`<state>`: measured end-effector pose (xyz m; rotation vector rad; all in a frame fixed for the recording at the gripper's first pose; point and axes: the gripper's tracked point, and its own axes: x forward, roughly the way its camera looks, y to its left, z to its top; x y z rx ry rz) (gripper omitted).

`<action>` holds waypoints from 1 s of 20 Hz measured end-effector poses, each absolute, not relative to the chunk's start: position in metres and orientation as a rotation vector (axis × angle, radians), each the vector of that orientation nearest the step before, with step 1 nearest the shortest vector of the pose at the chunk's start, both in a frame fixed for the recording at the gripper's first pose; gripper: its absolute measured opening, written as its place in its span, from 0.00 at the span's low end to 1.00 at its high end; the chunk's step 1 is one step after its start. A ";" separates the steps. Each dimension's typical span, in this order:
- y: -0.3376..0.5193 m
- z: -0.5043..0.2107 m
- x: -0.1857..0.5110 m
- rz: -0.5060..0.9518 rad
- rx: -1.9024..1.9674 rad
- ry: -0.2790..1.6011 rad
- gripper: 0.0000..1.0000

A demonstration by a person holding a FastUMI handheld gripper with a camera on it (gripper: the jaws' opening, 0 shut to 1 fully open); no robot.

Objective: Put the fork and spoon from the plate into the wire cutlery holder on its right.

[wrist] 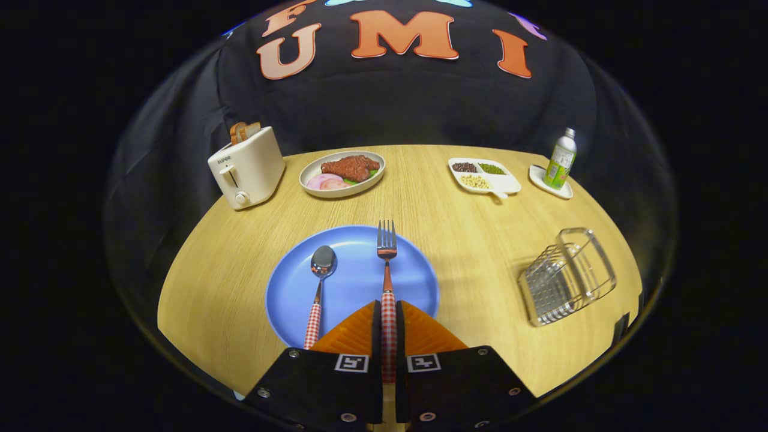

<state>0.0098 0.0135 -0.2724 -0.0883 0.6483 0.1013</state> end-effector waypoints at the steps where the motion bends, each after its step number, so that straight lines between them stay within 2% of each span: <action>1: 0.005 -0.261 0.008 0.104 -0.090 0.649 0.09; 10: -0.113 -0.187 -0.026 0.068 -0.192 0.749 0.09; 17: -0.170 -0.185 -0.044 0.069 -0.250 1.000 0.09; 20: -0.171 -0.189 -0.047 0.113 -0.247 1.124 0.09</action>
